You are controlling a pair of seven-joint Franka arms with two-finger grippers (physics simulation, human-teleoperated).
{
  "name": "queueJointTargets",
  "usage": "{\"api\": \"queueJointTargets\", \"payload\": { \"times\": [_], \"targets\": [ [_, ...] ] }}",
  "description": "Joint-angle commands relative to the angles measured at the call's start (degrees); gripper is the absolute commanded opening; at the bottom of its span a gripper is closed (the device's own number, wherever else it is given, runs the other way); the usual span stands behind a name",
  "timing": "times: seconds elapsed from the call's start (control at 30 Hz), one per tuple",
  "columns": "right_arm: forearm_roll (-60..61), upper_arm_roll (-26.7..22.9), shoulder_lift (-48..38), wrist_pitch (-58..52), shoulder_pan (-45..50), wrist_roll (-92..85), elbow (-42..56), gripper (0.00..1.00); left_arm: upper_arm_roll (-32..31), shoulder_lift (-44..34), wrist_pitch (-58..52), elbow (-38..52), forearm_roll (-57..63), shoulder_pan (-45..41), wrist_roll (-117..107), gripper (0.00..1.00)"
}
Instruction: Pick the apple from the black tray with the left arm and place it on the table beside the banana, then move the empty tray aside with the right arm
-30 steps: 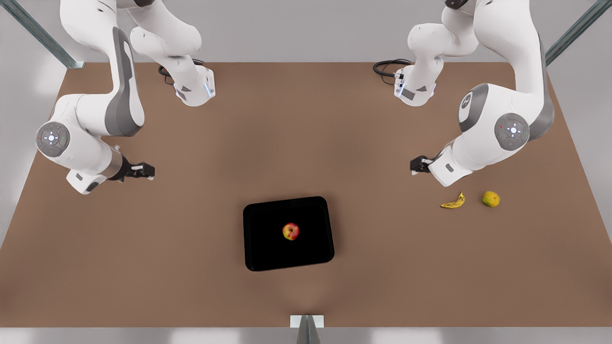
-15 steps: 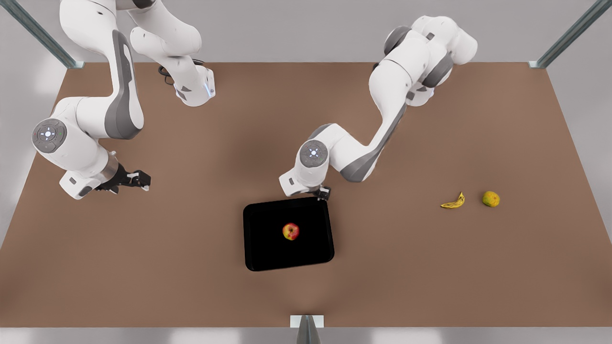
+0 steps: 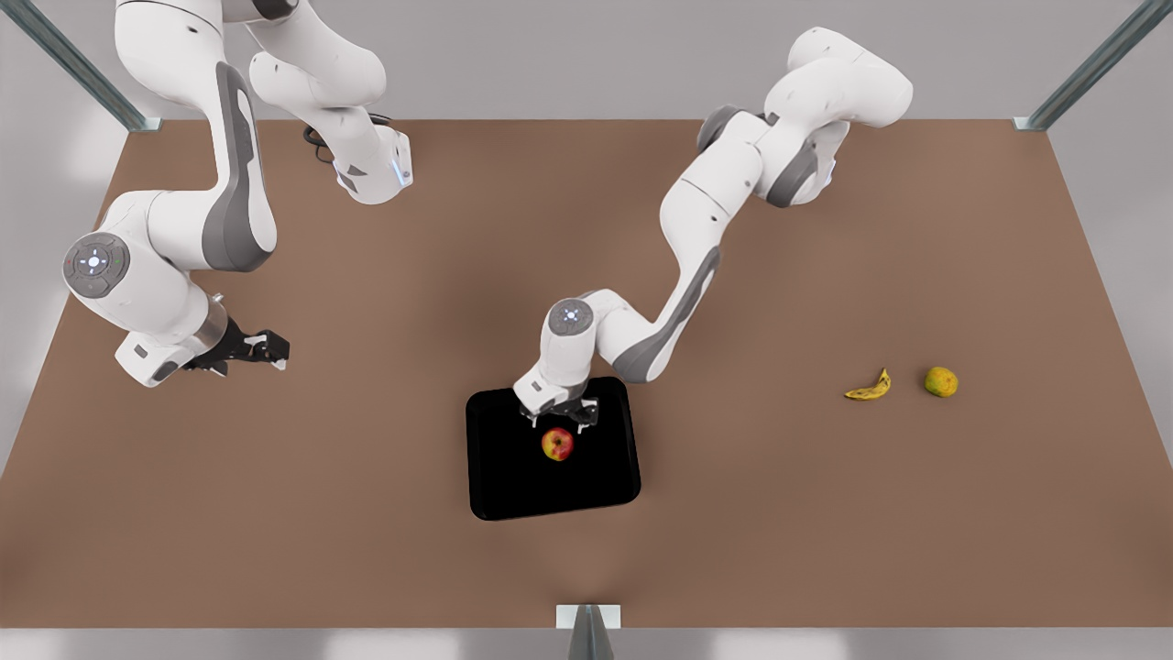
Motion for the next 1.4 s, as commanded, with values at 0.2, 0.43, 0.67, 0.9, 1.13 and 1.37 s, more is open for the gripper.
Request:
{"api": "queueJointTargets", "payload": {
  "times": [0.2, 0.43, 0.67, 0.9, 1.13, 1.37],
  "targets": [
    [0.05, -0.01, 0.02, 0.06, 0.00, -0.56, 0.03, 1.00, 1.54, 2.83, 7.81, 0.14, 2.03, -0.11, -11.23, 1.00],
    [0.05, -0.01, 0.02, 0.06, 0.00, -0.56, 0.03, 1.00, 3.65, 5.82, 10.28, 1.46, 2.12, -1.07, -11.31, 1.00],
    [-0.03, -0.01, 0.19, 0.06, 0.00, -0.65, 0.03, 1.00, 3.74, 6.79, 10.63, 2.60, 2.12, -1.43, -11.58, 0.78],
    [-0.03, -0.01, 0.28, 0.06, 0.00, -0.65, 0.03, 1.00, 3.13, 1.61, 3.17, 2.60, 1.24, -0.64, -9.47, 0.70],
    [-0.03, 0.08, 4.50, -1.43, 8.00, 9.28, 7.76, 1.00, 0.84, -12.99, -30.76, 2.60, -16.16, 19.92, 26.91, 0.72],
    [0.41, 0.08, 23.13, -3.47, 16.79, 19.65, 25.87, 1.00, 1.19, -13.95, -45.01, -1.26, -14.40, 39.52, 71.73, 0.72]
  ]
}}
